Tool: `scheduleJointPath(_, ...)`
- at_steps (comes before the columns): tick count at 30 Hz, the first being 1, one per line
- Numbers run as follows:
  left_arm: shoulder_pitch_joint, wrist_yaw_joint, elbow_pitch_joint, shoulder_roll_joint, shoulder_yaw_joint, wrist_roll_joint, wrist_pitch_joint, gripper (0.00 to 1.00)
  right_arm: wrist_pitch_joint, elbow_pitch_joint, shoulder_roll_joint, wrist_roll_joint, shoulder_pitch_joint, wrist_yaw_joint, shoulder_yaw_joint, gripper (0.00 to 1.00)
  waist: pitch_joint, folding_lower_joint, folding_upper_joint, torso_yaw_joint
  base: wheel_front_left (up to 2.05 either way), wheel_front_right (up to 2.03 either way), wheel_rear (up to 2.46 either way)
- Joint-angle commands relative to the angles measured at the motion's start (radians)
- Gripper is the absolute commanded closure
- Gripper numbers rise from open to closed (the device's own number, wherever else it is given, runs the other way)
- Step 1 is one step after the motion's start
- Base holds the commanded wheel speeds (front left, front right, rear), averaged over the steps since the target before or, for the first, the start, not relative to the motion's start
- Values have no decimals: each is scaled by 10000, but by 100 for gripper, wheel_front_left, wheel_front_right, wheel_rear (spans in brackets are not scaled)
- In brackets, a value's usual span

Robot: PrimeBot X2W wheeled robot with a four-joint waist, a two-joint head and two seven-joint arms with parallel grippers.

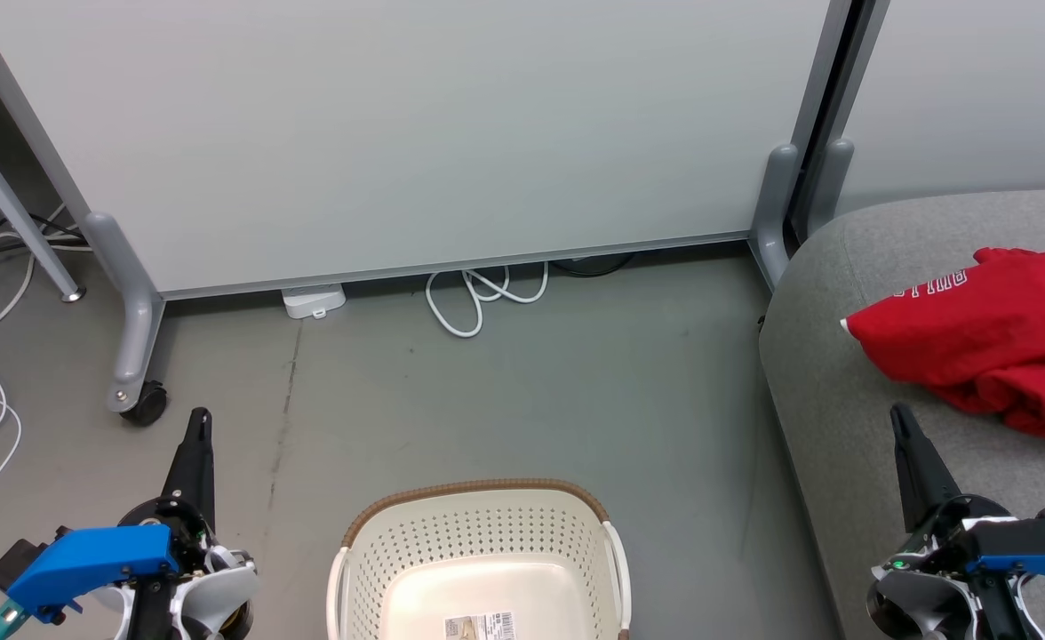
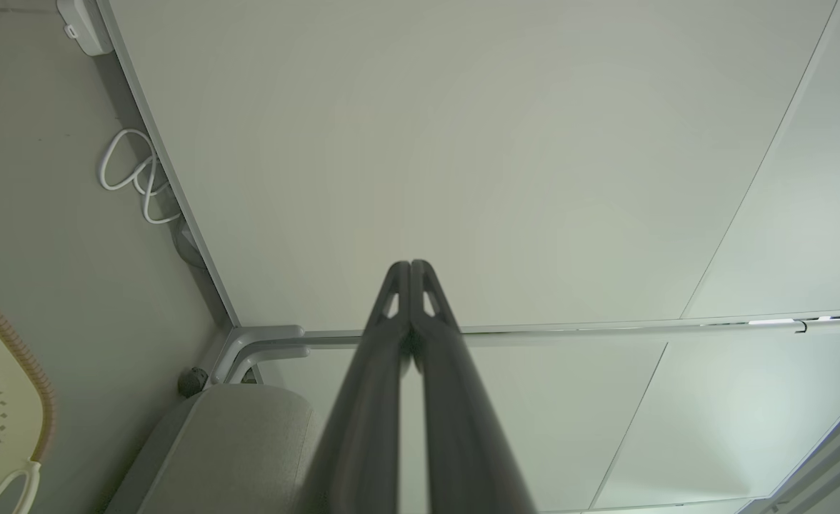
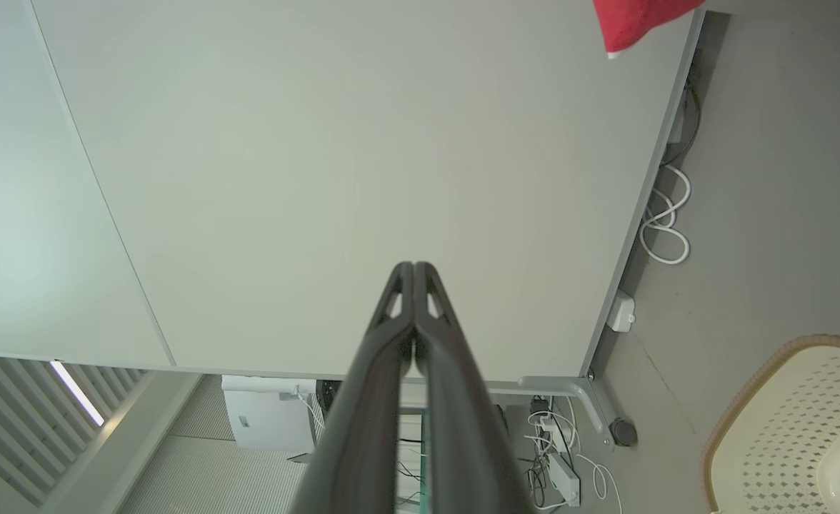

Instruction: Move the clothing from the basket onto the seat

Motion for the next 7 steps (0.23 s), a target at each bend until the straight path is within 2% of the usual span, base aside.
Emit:
scheduleJointPath(1, -126, 23, -39, 31, 29, -18, 41, 100, 44, -33, 26, 21, -117, 4, -15, 100, 0, -1, 0, 0, 0, 0, 0)
scheduleJointPath(7, -126, 23, -39, 31, 29, -18, 41, 100, 44, -33, 26, 20, -116, 4, -15, 100, 0, -1, 0, 0, 0, 0, 0)
